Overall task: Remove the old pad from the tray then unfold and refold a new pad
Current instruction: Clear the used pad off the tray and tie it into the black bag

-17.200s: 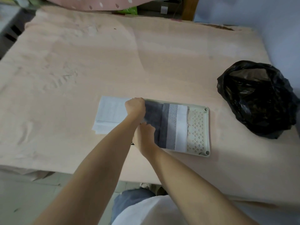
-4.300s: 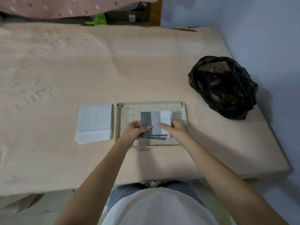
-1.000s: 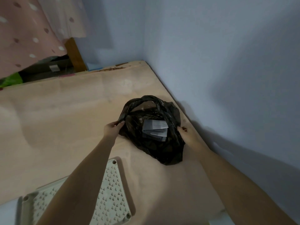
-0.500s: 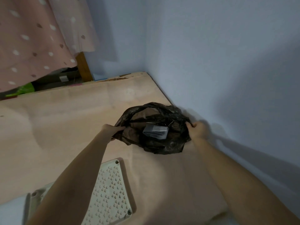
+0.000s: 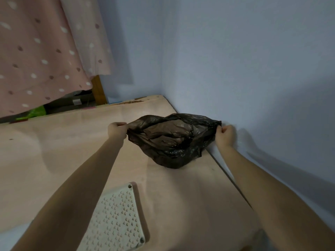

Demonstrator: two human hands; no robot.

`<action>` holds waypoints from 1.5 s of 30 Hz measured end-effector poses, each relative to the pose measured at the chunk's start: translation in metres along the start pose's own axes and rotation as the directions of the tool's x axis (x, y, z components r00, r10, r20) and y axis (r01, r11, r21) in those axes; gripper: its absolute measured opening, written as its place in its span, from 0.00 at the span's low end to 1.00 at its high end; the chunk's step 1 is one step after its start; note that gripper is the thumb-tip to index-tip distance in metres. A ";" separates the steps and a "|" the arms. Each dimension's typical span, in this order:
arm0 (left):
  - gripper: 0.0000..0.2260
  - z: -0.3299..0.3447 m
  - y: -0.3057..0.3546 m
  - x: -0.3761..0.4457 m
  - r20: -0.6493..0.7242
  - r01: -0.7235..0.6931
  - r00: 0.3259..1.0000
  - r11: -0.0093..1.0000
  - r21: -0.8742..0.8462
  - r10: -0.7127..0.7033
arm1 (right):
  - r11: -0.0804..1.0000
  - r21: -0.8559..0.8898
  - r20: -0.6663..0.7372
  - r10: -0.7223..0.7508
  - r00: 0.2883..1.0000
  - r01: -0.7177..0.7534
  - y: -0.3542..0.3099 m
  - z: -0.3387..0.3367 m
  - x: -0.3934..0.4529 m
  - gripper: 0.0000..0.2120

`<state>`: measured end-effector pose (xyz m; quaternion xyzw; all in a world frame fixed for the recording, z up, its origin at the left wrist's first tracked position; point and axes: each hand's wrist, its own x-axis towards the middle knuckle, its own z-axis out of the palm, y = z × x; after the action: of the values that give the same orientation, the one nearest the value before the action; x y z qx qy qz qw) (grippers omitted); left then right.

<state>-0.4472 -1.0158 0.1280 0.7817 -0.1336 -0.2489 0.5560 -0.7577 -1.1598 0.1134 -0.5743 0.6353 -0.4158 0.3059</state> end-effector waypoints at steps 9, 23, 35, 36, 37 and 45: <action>0.06 0.008 0.008 -0.012 0.027 0.045 0.999 0.999 0.005 -0.045 | 0.889 -0.111 0.586 0.420 0.693 -0.444 0.002 -0.004 -0.020 0.55; 0.27 -0.017 -0.024 -0.027 0.421 0.094 0.838 0.852 0.515 -0.347 | 0.714 0.242 0.509 0.483 0.713 -0.657 0.053 0.010 -0.035 0.28; 0.06 0.001 -0.027 -0.036 0.438 0.494 0.844 0.764 -0.414 -0.309 | 0.507 0.425 0.530 0.532 0.660 -0.750 0.043 -0.037 -0.020 0.18; 0.06 0.002 -0.028 -0.037 0.489 0.591 0.793 0.654 -0.471 -0.364 | 0.473 0.418 0.559 0.539 0.630 -0.775 0.043 -0.039 -0.019 0.20; 0.08 0.003 -0.029 -0.037 0.529 0.661 0.745 0.552 -0.508 -0.407 | 0.427 0.402 0.596 0.549 0.586 -0.810 0.043 -0.041 -0.020 0.22; 0.28 0.040 -0.045 -0.052 0.535 0.791 0.569 0.593 -0.149 -0.624 | 0.583 0.152 0.750 0.457 0.477 -0.798 0.039 -0.036 -0.037 0.22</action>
<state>-0.5151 -1.0070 0.0878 0.5707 0.1296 -0.6397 0.4984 -0.8018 -1.1174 0.0923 -0.2943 0.5334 -0.1890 0.7701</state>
